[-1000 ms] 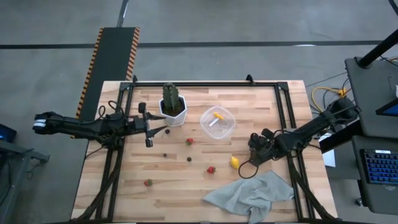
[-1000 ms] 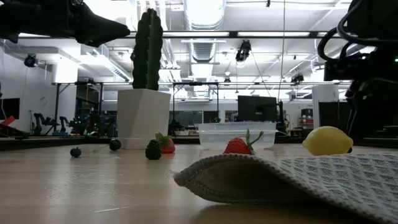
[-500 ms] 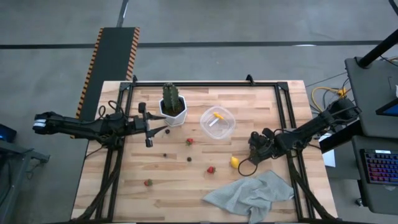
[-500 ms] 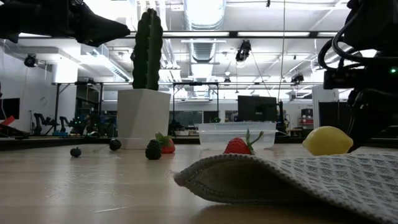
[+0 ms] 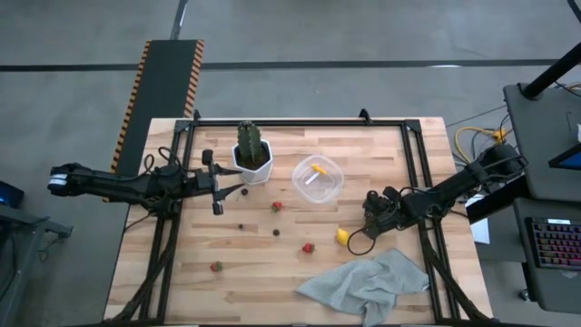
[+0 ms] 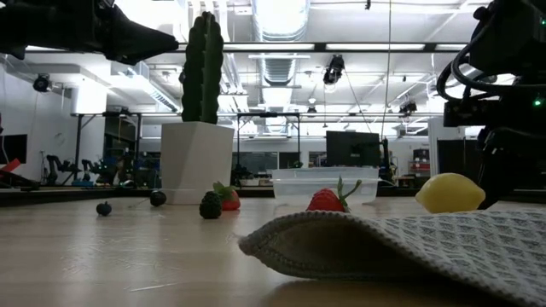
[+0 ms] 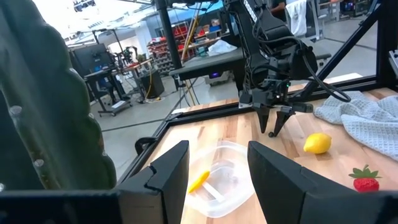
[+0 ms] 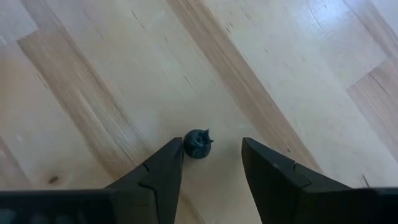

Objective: Pick and placing Produce into tupperware
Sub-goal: Put the right blueberry into the transparent container

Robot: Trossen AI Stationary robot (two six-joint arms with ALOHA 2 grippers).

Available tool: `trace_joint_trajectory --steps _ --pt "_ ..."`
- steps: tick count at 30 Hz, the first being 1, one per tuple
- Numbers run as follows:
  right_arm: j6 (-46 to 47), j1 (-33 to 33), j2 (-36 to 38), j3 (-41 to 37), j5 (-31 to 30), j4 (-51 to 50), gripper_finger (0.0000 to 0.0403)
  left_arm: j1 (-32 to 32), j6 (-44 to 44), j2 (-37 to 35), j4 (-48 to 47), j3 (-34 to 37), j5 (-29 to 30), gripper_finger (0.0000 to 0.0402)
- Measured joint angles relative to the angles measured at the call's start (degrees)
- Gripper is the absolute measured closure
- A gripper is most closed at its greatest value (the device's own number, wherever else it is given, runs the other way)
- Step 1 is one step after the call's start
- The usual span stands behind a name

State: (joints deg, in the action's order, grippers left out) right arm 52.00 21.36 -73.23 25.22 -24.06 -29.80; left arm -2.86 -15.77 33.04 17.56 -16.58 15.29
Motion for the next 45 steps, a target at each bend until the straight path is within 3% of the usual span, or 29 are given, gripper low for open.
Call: trace_joint_trajectory --steps 25,39,45 --pt "-1.41 -0.80 0.04 -1.35 1.23 1.99 0.0246 0.01 0.02 0.15 -0.08 0.00 0.00 0.0251" --pt "-1.66 -0.76 0.00 -1.34 2.17 2.06 0.0353 0.01 0.02 -0.11 -0.02 0.00 0.00 0.0251" --pt "-1.69 -0.76 0.00 -1.35 2.01 1.95 0.0369 -0.01 0.04 -0.09 -0.04 0.00 0.00 0.0251"
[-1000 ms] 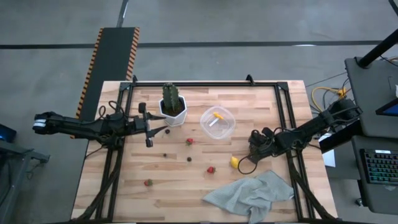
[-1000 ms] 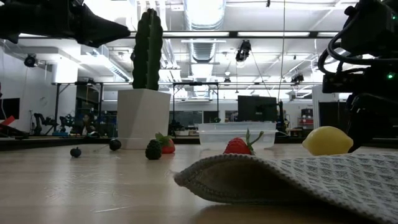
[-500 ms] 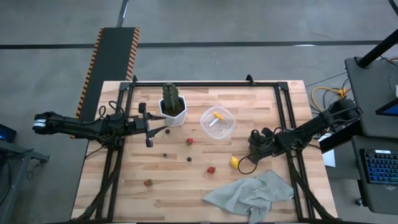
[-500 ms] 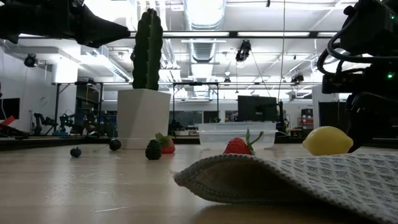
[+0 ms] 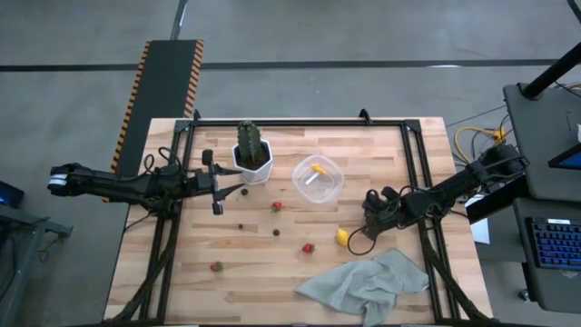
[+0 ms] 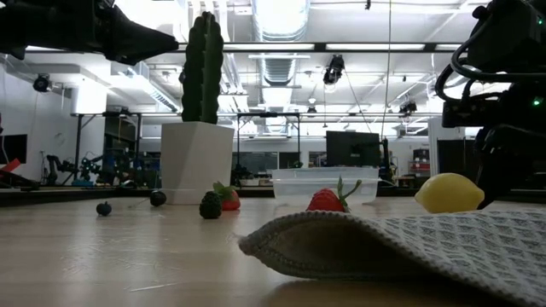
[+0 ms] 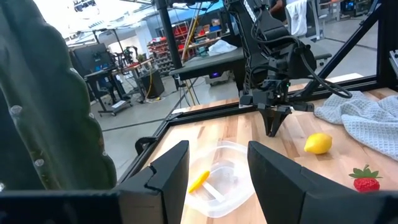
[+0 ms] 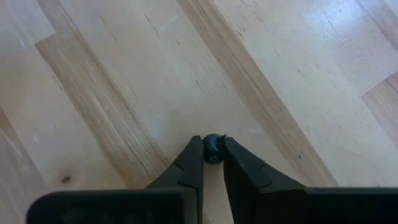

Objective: Pick and placing Produce into tupperware
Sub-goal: Put the right blueberry into the transparent container

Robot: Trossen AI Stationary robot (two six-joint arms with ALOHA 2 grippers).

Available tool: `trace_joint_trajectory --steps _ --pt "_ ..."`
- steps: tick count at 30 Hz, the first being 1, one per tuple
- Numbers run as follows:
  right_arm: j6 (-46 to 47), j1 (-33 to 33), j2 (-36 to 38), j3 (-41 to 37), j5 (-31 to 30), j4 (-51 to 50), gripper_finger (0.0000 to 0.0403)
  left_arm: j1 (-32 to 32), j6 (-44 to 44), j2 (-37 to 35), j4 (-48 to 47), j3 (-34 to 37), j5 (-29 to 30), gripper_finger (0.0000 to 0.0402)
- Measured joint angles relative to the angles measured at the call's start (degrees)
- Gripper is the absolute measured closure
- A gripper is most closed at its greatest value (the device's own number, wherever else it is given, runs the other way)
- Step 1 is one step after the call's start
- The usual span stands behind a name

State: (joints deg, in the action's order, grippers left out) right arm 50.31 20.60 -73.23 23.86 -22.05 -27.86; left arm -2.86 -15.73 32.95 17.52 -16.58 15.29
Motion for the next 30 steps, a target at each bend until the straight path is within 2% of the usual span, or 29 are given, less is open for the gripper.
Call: trace_joint_trajectory --steps 30 --pt "-2.33 -0.04 -0.06 4.28 -0.72 -2.15 0.0374 0.01 0.00 0.05 0.02 0.00 0.18 0.0251"
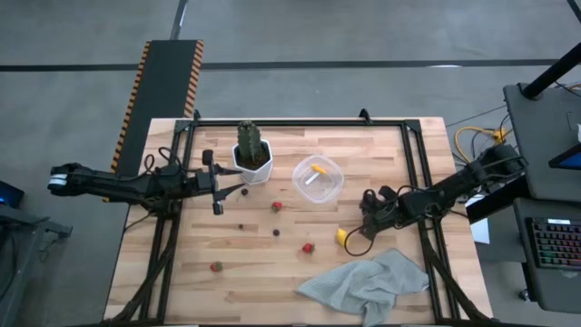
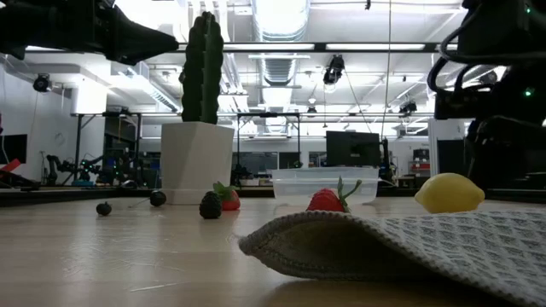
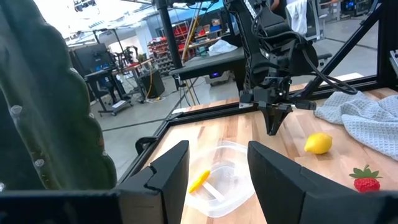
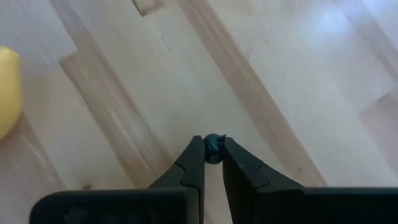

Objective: Pick and placing Produce into tupperware
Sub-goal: Put the right blueberry into the transparent container

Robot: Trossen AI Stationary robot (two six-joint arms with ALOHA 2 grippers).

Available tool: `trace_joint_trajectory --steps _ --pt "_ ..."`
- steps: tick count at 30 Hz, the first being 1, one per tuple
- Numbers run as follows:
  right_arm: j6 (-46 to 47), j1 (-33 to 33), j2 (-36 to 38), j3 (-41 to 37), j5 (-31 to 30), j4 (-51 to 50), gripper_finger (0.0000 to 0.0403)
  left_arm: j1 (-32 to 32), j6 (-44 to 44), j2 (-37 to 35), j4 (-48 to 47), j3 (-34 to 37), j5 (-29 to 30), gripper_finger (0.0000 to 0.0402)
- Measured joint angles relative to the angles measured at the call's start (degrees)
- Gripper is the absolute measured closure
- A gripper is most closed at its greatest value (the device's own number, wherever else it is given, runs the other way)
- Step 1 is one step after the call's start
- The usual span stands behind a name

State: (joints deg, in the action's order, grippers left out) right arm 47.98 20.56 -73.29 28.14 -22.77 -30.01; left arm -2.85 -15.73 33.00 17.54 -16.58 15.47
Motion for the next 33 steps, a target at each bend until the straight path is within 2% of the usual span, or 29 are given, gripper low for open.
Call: trace_joint_trajectory --steps 10,21,24,33 --pt "-7.32 -1.45 0.06 5.98 -5.85 -1.19 0.0374 0.00 0.00 -0.03 -0.02 0.00 0.02 0.0251" --pt "-25.42 -13.81 0.10 13.70 -7.21 1.04 0.0374 0.00 0.02 -0.05 0.02 -0.22 0.02 0.0251" --pt "-31.00 -17.75 0.10 15.13 -5.64 3.63 0.0374 0.00 0.02 -0.12 -0.01 -0.22 0.00 0.0251" --pt "-42.45 -29.64 -1.91 15.67 6.36 15.73 0.0374 -0.01 0.02 -0.16 0.00 -0.22 0.00 0.0251"
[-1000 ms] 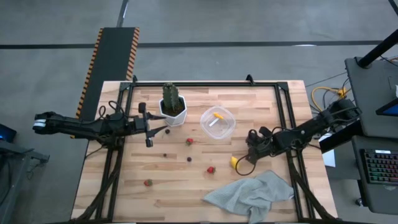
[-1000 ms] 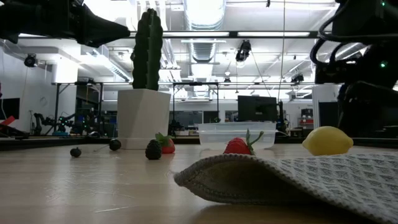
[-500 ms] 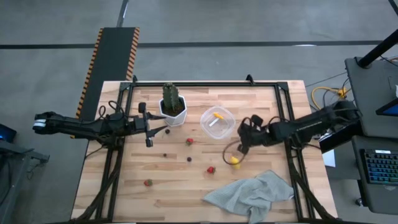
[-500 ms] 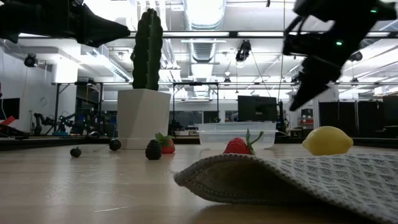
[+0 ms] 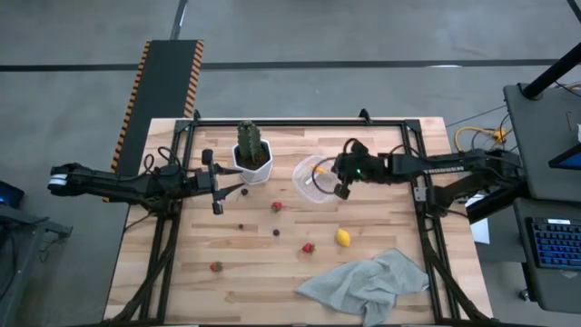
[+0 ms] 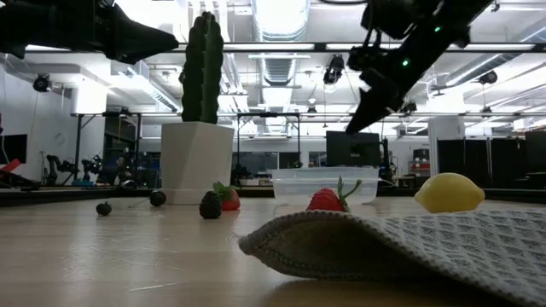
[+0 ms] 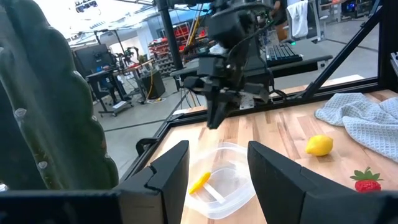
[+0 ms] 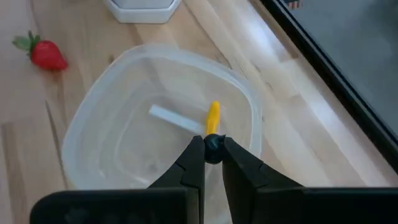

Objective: Pick and placing Produce into tupperware
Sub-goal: Put the right blueberry into the transparent container

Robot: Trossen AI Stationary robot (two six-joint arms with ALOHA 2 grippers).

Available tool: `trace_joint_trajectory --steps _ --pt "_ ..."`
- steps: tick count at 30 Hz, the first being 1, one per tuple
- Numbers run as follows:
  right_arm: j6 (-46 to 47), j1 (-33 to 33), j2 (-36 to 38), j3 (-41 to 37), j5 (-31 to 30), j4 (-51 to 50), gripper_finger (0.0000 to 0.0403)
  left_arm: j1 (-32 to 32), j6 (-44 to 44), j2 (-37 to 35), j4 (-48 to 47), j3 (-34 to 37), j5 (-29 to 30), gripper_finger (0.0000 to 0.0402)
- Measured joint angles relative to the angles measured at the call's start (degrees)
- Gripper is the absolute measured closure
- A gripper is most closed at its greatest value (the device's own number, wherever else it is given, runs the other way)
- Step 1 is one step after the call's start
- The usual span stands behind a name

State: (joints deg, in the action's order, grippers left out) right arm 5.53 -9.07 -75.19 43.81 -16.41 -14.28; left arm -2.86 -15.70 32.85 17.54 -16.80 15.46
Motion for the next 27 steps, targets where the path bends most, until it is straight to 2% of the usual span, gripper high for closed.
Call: trace_joint_trajectory --steps 4,13,22,27 --pt "-0.62 -3.31 -3.85 -0.02 6.01 1.70 0.0374 0.01 0.00 0.04 0.00 0.00 0.00 0.0251" --pt "-0.62 -3.75 -10.76 -0.04 9.11 3.15 0.0374 -0.01 0.00 0.07 0.00 0.00 0.00 0.0251" --pt "-0.66 -3.72 -14.51 0.14 9.23 3.74 0.0372 0.01 0.00 0.01 0.00 0.00 0.00 0.0251" --pt "-0.74 -3.72 -14.76 0.79 9.18 3.95 0.0346 -0.01 0.00 -0.03 0.00 0.03 0.00 0.0251"
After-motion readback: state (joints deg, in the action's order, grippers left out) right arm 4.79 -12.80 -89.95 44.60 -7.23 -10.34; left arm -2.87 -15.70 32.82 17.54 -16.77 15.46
